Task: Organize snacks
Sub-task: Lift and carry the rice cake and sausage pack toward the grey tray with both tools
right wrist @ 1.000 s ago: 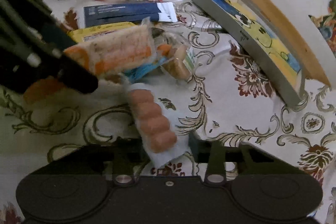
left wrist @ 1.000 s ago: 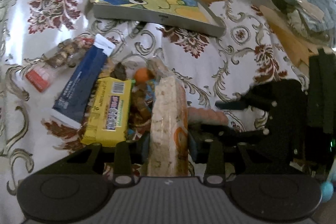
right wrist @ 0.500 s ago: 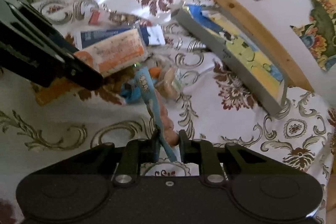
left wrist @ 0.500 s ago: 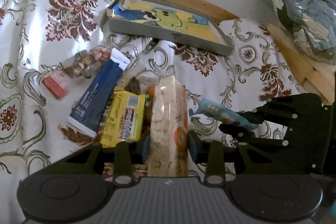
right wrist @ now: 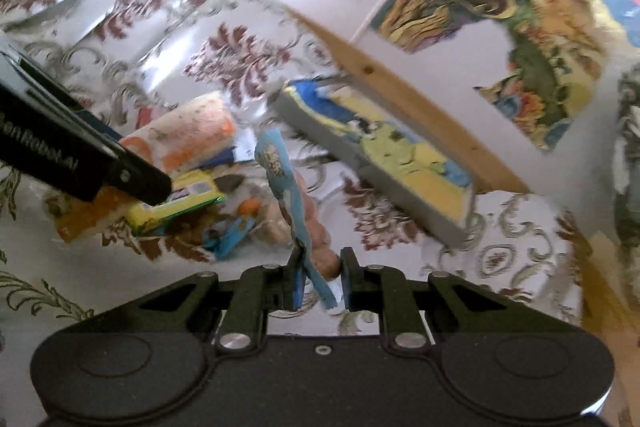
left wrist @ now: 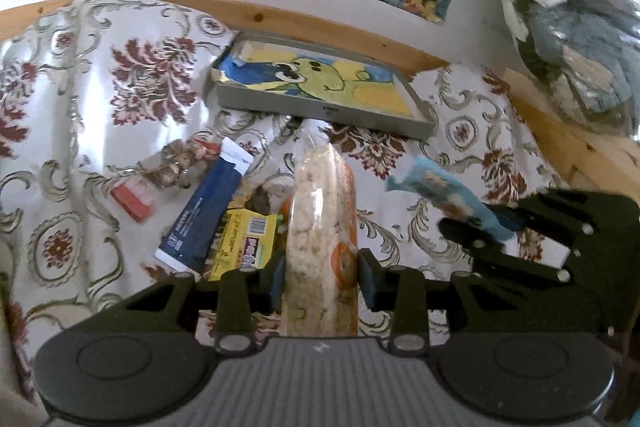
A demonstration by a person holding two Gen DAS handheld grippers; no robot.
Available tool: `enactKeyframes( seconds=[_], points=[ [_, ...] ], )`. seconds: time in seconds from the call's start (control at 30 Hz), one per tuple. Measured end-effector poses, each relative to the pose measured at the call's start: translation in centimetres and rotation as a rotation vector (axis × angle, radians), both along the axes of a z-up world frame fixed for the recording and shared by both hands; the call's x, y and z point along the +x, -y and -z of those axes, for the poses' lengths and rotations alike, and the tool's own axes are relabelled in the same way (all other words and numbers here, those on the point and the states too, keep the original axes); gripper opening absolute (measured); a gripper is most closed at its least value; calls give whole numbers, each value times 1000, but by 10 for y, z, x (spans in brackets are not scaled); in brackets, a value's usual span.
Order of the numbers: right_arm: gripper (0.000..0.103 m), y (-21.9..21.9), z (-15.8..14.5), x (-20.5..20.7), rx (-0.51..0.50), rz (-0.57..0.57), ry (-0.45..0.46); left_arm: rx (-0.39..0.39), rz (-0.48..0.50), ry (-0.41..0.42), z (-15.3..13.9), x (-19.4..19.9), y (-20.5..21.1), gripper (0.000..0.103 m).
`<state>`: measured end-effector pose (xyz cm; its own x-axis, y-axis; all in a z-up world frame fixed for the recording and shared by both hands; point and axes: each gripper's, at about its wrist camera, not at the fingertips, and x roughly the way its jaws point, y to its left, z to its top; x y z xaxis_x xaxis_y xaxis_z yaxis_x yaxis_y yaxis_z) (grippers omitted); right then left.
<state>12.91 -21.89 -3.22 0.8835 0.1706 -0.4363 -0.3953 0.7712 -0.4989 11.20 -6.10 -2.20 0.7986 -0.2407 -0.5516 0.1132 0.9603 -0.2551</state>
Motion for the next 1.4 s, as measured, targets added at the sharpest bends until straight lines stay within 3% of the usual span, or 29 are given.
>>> enactKeyframes(
  seconds=[0.27, 0.47, 0.73, 1.13, 1.4],
  points=[
    [19, 27, -19, -5, 148, 85, 75, 29, -45, -7, -23, 1, 25, 41],
    [19, 42, -21, 1, 202, 92, 92, -30, -156, -37, -32, 10, 35, 41],
    [19, 64, -15, 27, 289, 146, 83, -12, -276, -65, -34, 43, 52, 41],
    [19, 70, -16, 83, 365, 178, 116, 2, -326, -43, -24, 90, 54, 41],
    [19, 56, -30, 135, 451, 175, 171, 6, -300, 25, -41, 133, 48, 41]
  ],
)
